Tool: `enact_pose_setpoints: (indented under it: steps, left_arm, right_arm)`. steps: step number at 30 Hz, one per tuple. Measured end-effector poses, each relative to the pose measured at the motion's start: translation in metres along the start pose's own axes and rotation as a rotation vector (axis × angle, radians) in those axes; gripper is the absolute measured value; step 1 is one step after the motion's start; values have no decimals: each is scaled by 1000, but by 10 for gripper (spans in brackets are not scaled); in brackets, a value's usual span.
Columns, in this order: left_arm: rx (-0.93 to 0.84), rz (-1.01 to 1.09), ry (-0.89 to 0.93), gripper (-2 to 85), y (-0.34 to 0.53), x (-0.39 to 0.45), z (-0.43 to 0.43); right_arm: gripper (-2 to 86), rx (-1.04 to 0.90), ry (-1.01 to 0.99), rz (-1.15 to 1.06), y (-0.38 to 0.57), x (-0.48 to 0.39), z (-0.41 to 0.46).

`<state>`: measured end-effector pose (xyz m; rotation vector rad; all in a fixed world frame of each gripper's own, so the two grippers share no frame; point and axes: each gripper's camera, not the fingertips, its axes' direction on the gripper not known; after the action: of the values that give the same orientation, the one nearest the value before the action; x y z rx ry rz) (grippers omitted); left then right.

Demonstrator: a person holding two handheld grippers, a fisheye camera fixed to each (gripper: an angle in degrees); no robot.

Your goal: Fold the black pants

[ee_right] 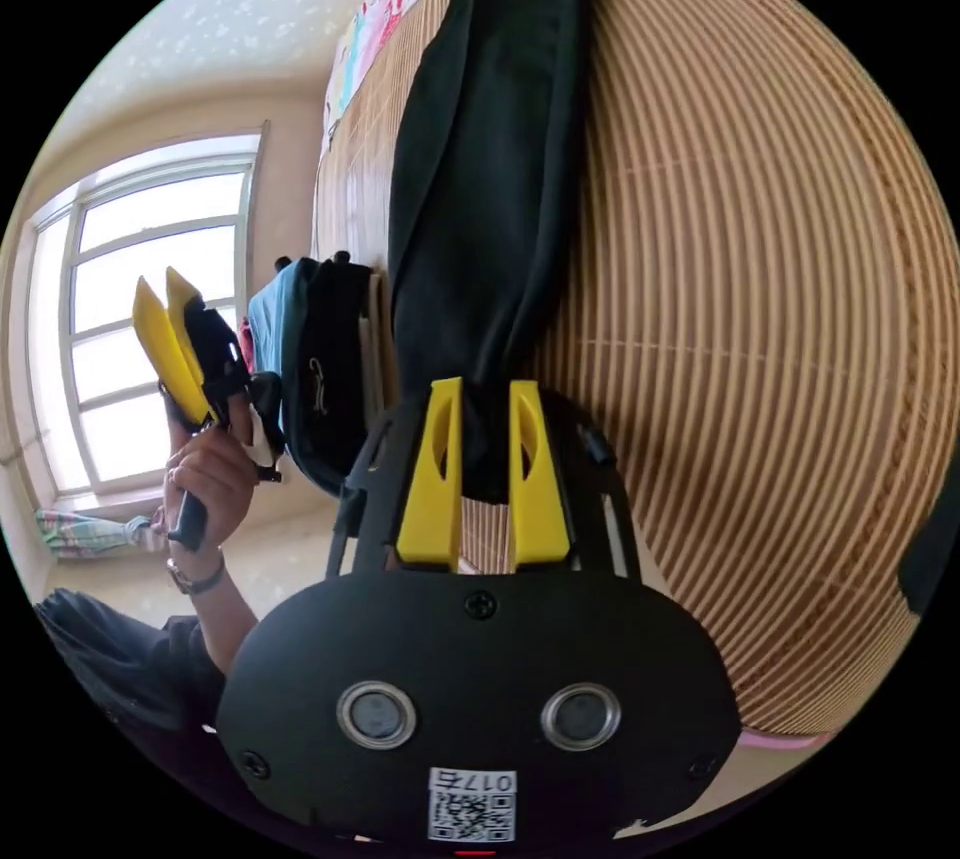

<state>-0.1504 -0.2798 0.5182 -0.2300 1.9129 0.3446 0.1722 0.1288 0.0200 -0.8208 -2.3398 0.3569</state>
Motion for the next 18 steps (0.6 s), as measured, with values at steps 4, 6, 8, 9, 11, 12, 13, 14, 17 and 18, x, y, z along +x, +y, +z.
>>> enact_pose_setpoints:
  steps: [4,6,8,9,11,12,13,14,17,18]
  left_arm:
    - [-23,8,23,76,-10,4,-5]
    - [-47,33,-1,77,-13,8,-4]
    - [-80,79,-79,77,-14,13,-3]
    - [-108,112,-171,77,-15,13,-2]
    - [-153,168,-347,79,-13,10,2]
    - [-191,211,-491,84,-10,4,7]
    - [-229,238,-653,96,-6,-6,14]
    - [-245,247,-725,105,-3,-13,16]
    - [-339,278,-929,136,13,-53,30]
    - [-383,266,-961,138,20,-72,36]
  right_arm:
    - [40,-20,-463,-95,-1,-5,-52]
    - [38,66,-655,-134,17,5,-98]
    - [36,139,-532,-157,46,31,-154]
    - [35,133,-431,-148,52,39,-163]
    - [35,34,-4,38,71,81,-175]
    - [36,10,63,83,74,91,-176]
    - [37,-21,116,108,80,104,-176]
    - [40,-16,99,104,86,109,-178]
    - [51,26,23,93,95,109,-183]
    - [54,26,25,89,95,108,-182]
